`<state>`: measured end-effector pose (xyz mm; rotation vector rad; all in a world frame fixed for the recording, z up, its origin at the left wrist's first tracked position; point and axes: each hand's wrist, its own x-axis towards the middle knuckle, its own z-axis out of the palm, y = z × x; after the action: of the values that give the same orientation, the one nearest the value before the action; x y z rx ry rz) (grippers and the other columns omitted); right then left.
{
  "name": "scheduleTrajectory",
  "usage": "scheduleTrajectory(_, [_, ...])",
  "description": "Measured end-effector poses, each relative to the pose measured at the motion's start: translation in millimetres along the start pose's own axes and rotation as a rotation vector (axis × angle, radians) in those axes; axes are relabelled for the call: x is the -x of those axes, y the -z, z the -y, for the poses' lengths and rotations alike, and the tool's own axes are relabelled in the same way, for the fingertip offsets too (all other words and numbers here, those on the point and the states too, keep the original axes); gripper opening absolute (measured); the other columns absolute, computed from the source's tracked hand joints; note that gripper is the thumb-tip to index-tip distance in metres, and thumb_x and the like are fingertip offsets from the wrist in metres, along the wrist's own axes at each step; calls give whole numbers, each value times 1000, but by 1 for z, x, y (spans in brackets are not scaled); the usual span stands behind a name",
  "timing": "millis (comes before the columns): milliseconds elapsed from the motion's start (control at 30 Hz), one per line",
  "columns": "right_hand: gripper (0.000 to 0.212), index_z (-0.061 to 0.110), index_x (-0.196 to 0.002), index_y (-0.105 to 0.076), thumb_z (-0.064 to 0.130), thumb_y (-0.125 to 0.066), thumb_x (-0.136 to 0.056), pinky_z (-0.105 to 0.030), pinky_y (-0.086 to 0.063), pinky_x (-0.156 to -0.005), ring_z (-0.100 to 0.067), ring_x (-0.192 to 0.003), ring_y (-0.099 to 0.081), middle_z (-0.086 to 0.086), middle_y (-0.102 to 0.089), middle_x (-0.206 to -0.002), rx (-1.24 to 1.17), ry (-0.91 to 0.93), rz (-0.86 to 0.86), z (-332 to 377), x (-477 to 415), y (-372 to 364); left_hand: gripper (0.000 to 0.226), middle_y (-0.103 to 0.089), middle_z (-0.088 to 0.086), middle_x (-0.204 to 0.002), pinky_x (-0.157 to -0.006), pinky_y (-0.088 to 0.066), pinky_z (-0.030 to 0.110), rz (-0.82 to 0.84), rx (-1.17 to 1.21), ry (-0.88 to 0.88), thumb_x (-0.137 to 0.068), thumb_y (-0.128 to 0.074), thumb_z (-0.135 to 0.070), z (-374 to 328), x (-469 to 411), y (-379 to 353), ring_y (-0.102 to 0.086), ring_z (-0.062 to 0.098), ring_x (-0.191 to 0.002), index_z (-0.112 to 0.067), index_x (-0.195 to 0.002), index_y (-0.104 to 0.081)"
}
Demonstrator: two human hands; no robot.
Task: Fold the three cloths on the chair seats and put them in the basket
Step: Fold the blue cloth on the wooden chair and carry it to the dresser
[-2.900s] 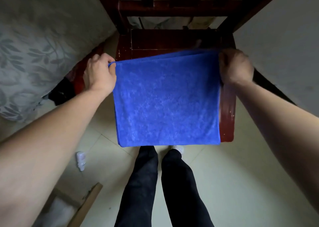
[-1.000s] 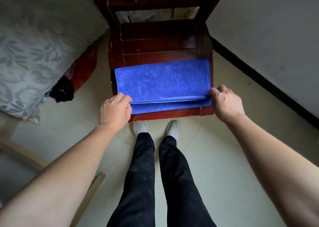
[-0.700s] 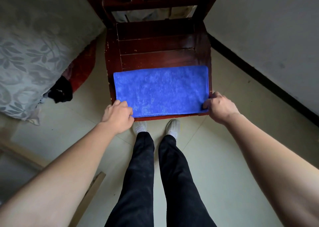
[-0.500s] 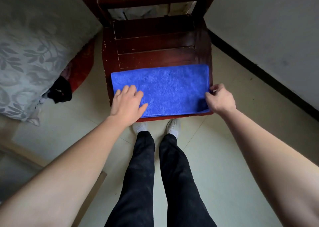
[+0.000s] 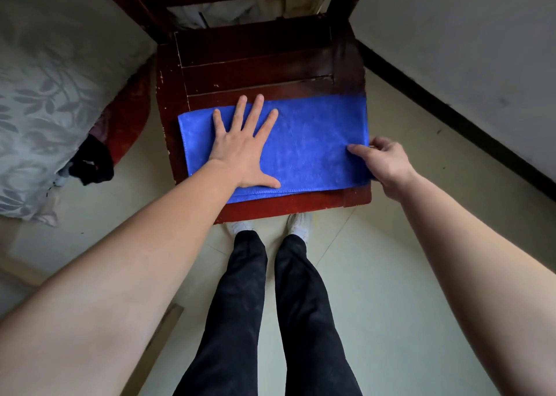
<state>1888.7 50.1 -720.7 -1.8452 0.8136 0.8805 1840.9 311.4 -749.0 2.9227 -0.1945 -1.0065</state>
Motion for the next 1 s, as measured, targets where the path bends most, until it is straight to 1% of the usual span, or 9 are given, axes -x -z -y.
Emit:
scheduleTrajectory(267, [19, 17, -104, -66, 26, -73, -88, -15, -51, -51, -11, -79, -69, 1, -71, -97, 76, 109, -22, 20, 13, 7, 161, 36, 9, -155, -109, 0, 76, 59, 12, 38, -34, -53, -100, -8, -8, -2, 27, 40, -144, -22, -149, 29])
scheduleTrajectory(367, [18, 24, -105, -66, 25, -71, -88, -26, -60, -67, -14, -85, -71, 0, -72, -101, 123, 191, -47, 33, 26, 2, 156, 32, 7, -158, -110, 5, 73, 64, 98, -2, -35, -53, -99, -4, -2, 6, 26, 36, -146, -26, -151, 22])
scheduleTrajectory(500, [38, 29, -121, -65, 25, -69, -83, -34, -56, -89, -8, -81, -65, 17, -67, -88, 248, 354, -107, 51, 51, -20, 104, 5, 6, -165, -117, -6, 59, -305, 383, 134, -76, -47, -81, 13, 28, 10, 1, 29, -151, -25, -155, -10])
scheduleTrajectory(567, [45, 28, -127, -62, 24, -68, -83, -30, -53, -90, -2, -75, -61, 17, -66, -89, 316, 446, -116, 58, 68, -43, 69, -16, 11, -161, -115, -20, 52, -549, 647, 392, -94, -48, -51, 29, 49, 5, -20, 32, -147, -17, -151, -29])
scheduleTrajectory(633, [49, 27, -132, -59, 26, -65, -83, -29, -50, -91, -9, -83, -64, 10, -68, -97, 376, 530, -113, 61, 82, -67, 52, -35, 15, -151, -111, -32, 42, -637, 977, 663, -98, -47, -33, 47, 63, 0, -39, 32, -135, -11, -145, -39])
scheduleTrajectory(700, [51, 28, -136, -55, 28, -62, -85, -34, -50, -89, -21, -94, -64, 1, -67, -106, 469, 610, -86, 60, 95, -102, 43, -47, 13, -141, -102, -40, 33, -552, 1354, 862, -101, -43, -28, 69, 76, -1, -51, 27, -124, -11, -140, -44])
scheduleTrajectory(800, [50, 28, -142, -46, 28, -53, -93, -41, -47, -86, -33, -105, -60, -7, -58, -119, 633, 658, 37, 49, 103, -164, 44, -54, 9, -137, -96, -41, 37, -324, 1747, 946, -104, -33, -37, 95, 88, -6, -56, 20, -113, -15, -140, -45])
scheduleTrajectory(900, [52, 24, -150, -38, 24, -47, -98, -44, -50, -87, -41, -104, -60, -14, -51, -125, 822, 614, 266, 28, 101, -214, 52, -52, 9, -141, -100, -39, 43, -199, 1768, 922, -104, -27, -45, 105, 95, -11, -54, 22, -121, -17, -144, -42])
scheduleTrajectory(1000, [61, 20, -155, -31, 27, -51, -98, -39, -45, -102, -36, -115, -57, -16, -44, -136, 870, 520, 500, 14, 102, -230, 55, -52, 10, -141, -102, -39, 45, -172, 1759, 914, -103, -25, -48, 111, 98, -14, -53, 25, -124, -16, -145, -41])
